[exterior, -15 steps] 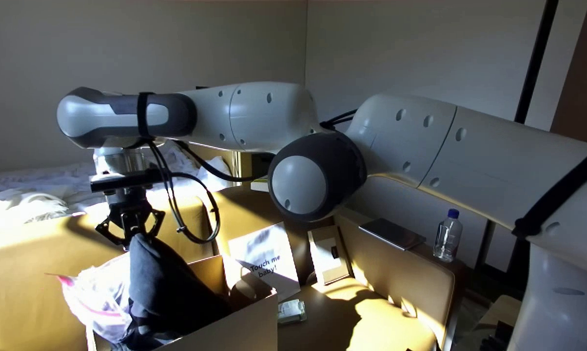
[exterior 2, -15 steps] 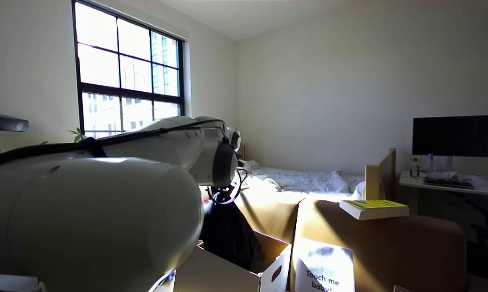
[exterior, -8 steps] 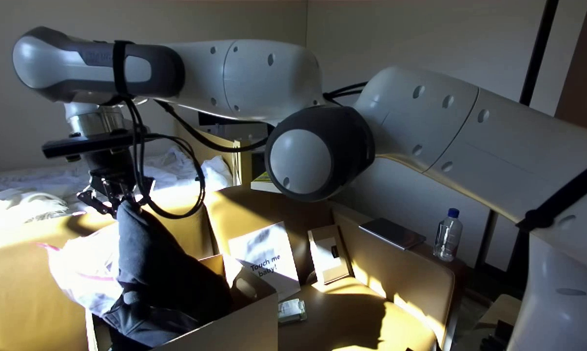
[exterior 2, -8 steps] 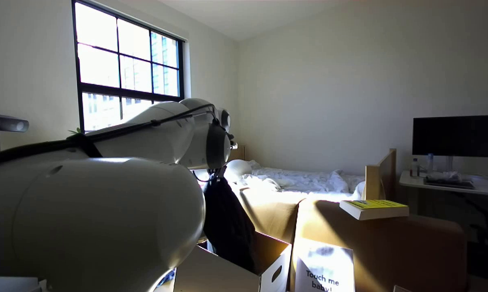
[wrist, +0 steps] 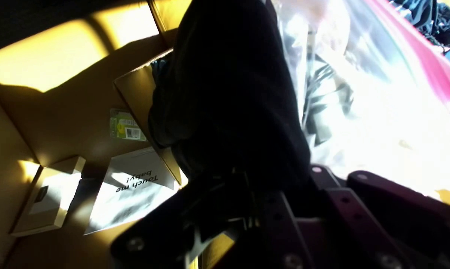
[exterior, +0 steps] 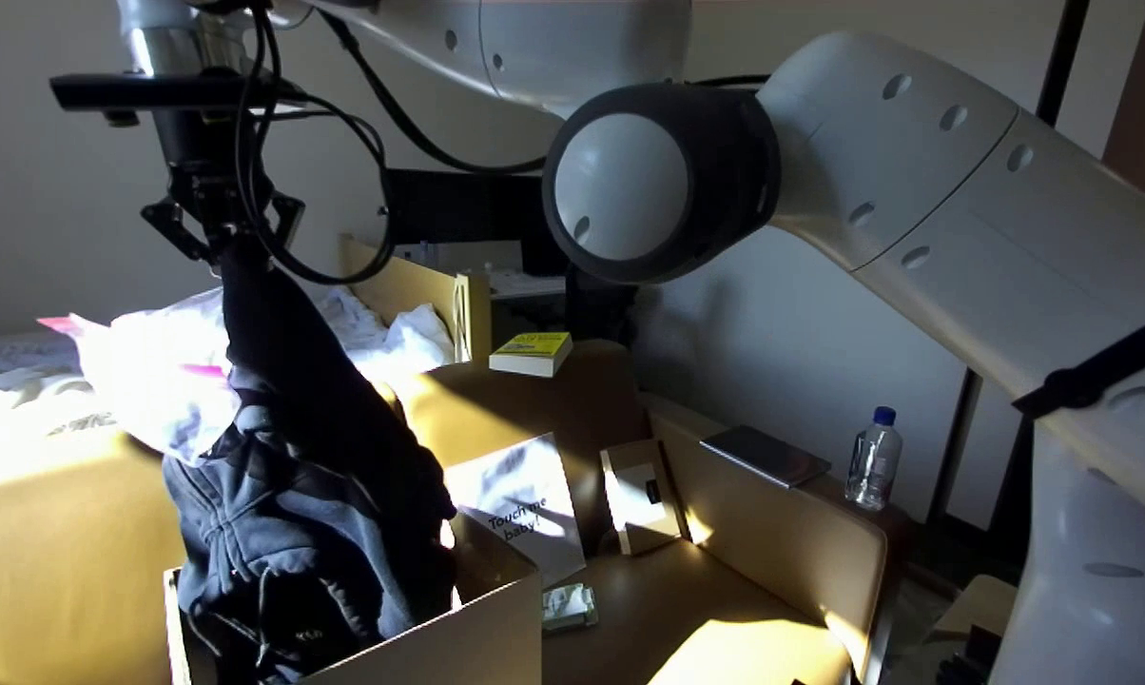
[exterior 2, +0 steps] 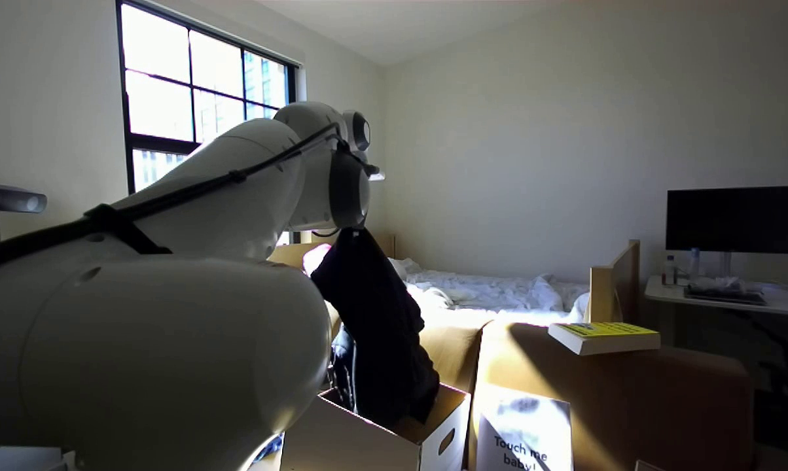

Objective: Remove the plastic and black hoodie from the box ad place them on the right side of the sofa

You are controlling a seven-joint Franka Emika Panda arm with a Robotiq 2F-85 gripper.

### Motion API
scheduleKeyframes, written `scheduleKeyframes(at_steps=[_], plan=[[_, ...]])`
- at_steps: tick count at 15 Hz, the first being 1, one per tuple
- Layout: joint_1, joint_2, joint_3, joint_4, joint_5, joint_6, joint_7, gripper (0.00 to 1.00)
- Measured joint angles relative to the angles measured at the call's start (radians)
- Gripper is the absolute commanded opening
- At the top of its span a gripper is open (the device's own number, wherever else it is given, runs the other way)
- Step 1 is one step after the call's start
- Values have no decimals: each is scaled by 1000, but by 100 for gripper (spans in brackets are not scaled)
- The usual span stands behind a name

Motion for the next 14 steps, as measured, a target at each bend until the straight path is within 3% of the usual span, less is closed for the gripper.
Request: scheduleKeyframes(at_steps=[9, 11, 14], plan=[[-30, -247, -13, 1, -26, -8, 153, 4], [-80, -290, -9, 1, -20, -8, 162, 4], [-209, -321, 15, 1, 28, -7, 162, 4]])
